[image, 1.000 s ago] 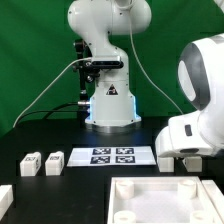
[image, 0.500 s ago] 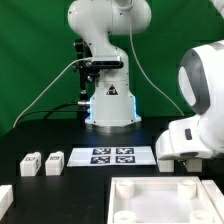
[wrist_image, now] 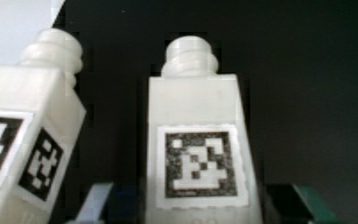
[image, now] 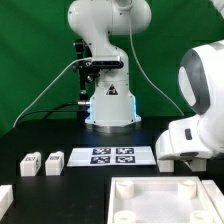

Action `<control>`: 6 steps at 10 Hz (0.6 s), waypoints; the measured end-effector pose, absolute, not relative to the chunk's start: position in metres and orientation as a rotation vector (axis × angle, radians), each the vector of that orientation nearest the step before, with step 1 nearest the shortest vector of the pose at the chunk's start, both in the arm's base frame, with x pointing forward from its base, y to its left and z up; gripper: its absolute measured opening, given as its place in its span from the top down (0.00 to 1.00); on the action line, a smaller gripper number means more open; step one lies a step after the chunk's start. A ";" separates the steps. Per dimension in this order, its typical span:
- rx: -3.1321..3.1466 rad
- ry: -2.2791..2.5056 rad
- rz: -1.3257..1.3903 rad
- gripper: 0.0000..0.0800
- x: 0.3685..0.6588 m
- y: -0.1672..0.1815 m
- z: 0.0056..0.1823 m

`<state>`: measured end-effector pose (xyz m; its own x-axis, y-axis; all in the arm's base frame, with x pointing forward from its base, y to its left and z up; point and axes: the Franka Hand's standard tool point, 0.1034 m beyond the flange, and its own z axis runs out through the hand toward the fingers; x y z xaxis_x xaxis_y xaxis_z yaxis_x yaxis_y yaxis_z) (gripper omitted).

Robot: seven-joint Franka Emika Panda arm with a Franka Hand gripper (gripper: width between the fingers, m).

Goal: Assemble one leg

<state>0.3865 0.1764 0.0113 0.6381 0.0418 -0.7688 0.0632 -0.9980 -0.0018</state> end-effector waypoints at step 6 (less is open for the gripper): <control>2.863 0.159 -1.303 0.63 0.406 0.163 0.037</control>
Offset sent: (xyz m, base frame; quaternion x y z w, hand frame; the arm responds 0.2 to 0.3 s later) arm 0.0000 0.0000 0.0000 0.0000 0.0000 0.0000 1.0000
